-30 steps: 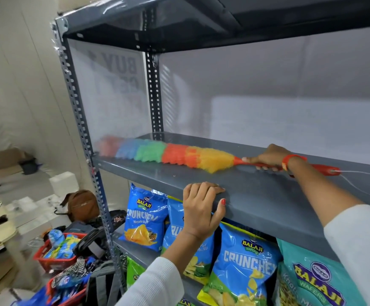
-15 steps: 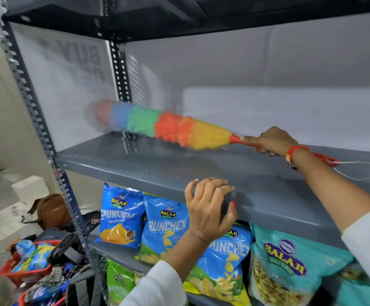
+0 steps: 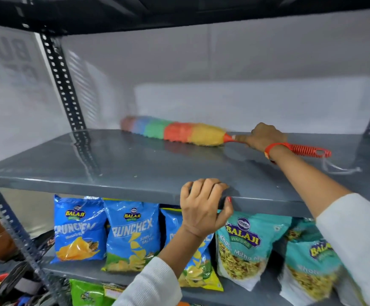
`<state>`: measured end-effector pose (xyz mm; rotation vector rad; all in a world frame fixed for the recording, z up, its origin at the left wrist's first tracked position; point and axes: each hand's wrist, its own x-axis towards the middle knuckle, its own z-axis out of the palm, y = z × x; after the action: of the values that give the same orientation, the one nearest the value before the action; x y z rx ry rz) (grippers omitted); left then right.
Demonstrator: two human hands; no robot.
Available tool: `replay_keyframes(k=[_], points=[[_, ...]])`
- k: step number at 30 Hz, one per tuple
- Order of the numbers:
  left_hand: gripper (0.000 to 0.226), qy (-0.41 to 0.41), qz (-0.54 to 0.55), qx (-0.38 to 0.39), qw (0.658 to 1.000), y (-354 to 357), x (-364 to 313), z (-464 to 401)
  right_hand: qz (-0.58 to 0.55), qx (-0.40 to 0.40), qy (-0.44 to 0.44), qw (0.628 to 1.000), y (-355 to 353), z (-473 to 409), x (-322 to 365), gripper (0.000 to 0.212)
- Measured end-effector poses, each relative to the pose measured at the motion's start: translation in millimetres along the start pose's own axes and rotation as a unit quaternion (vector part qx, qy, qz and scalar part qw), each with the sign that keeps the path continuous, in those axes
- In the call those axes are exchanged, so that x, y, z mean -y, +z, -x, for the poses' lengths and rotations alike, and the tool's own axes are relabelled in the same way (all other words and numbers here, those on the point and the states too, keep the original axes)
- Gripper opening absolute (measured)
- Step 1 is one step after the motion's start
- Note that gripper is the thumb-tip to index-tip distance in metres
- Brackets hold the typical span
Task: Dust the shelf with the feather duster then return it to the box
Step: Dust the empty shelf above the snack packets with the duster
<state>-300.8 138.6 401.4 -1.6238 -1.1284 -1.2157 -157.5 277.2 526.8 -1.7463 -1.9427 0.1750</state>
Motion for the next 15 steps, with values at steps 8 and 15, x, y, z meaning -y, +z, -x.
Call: replay_keyframes(k=[8,15], points=[[0.024,-0.029,0.038,-0.039,0.998,4.2,-6.3,-1.8,-0.071,0.038,-0.015,0.997,-4.3,36.1,2.5,0.061],[0.028,0.021,0.077,0.037,0.996,15.4,-45.1,-1.1,0.002,0.070,-0.053,0.996,-2.6,72.1,15.1,0.058]])
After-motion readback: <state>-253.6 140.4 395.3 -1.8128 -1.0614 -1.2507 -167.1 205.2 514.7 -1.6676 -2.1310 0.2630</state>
